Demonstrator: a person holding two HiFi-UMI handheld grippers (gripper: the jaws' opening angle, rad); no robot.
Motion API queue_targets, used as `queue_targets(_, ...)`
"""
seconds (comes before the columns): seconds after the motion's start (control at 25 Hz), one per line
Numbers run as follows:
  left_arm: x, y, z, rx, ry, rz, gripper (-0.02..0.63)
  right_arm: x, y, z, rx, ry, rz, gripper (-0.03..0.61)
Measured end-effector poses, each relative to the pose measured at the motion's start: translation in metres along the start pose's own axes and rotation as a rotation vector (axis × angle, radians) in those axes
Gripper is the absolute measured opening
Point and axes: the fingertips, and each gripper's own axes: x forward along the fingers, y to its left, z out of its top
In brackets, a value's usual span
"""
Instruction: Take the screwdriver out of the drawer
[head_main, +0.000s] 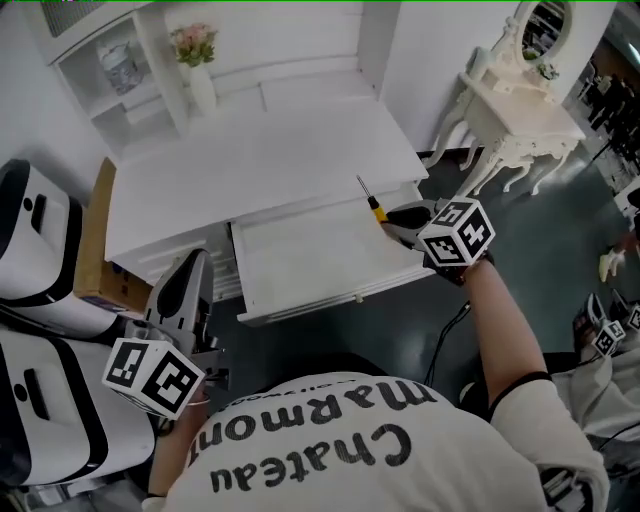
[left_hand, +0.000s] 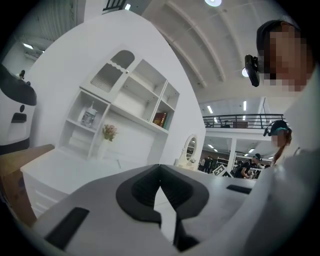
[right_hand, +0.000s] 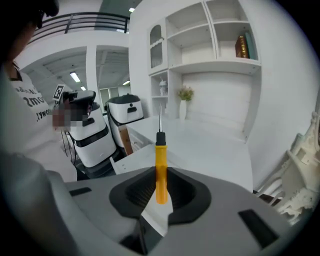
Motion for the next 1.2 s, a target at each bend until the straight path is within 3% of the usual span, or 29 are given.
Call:
queue_targets(0.72, 0.049, -0.053, 0.006, 0.017, 0.048, -0.245, 0.023, -0.117, 0.035, 0.083, 0.294, -0.594, -0.332, 0.08)
queue_targets(1.2, 0.024, -0.039, -0.016, -0.021, 0.081, -0.26, 0.023, -0.128, 0.08, 0.08, 0.389, -0.739, -0.389, 0.08)
